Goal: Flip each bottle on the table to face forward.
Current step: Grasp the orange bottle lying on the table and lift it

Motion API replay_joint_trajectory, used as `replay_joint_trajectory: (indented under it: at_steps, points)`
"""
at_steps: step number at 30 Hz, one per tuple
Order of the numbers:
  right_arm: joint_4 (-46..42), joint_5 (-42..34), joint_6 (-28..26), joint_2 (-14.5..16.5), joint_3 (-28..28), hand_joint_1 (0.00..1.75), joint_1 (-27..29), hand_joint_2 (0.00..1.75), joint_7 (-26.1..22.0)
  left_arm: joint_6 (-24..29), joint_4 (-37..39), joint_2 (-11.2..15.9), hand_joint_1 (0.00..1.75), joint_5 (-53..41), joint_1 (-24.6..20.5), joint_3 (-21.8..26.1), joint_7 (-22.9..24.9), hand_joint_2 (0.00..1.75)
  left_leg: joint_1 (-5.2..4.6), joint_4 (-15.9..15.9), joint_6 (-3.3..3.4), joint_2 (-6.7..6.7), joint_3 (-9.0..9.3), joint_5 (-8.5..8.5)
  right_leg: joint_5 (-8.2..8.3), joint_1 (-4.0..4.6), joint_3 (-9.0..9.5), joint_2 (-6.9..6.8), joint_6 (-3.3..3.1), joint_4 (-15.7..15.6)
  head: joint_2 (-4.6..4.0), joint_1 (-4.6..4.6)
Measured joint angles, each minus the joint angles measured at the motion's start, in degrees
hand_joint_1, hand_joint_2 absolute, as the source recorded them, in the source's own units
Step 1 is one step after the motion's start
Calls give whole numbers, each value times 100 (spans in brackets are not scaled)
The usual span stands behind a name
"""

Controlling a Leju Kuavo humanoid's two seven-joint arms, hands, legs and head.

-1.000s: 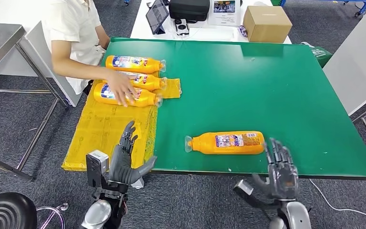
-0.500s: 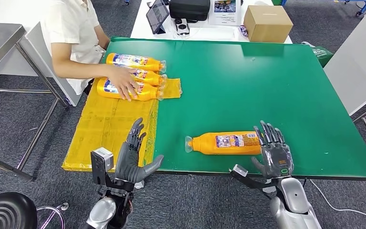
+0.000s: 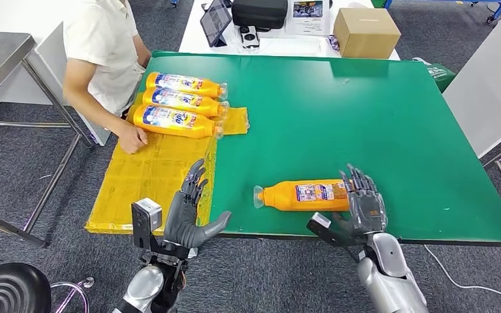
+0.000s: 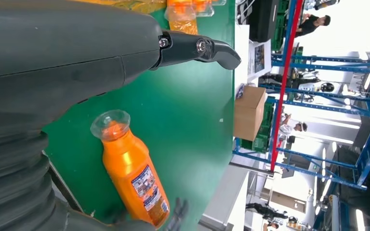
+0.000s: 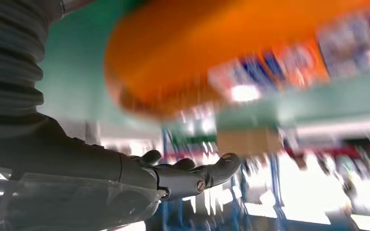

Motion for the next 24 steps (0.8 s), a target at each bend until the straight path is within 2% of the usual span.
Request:
replay_joint_trajectory:
  at_steps: [8,18,19,22,23,24]
  points:
    - [989,-480,135,-42,227,0,-555,175,-153,-82,107,0,0,101,-85,-71,74,175,0,0,0,3,4,-1,-1,0,1,2,0,-1,0,0]
    - [1420,-454,-4,-39,457,0,-803,175,-169,-125,208,0,0,219,-151,-124,106,175,0,0,0,4,26,0,2,0,21,3,-1,-2,0,1]
    - [1440,-434,-6,-38,483,36,-817,175,-169,-128,217,0,0,222,-156,-136,107,175,0,0,0,4,28,0,2,0,23,3,-1,-2,0,2]
    - [1499,-416,65,-38,551,167,-856,175,-169,-137,242,0,0,243,-174,-162,114,175,0,0,0,5,33,0,2,0,26,4,-1,-2,0,2]
    - [1521,-442,145,-38,572,175,-867,175,-180,-144,252,0,0,258,-185,-171,119,175,0,0,0,5,33,0,2,0,26,4,-1,-2,0,1]
    - [1543,-481,248,-39,592,175,-880,175,-195,-155,263,-1,0,274,-198,-181,125,175,0,0,0,5,33,0,2,1,26,4,-1,-2,0,1]
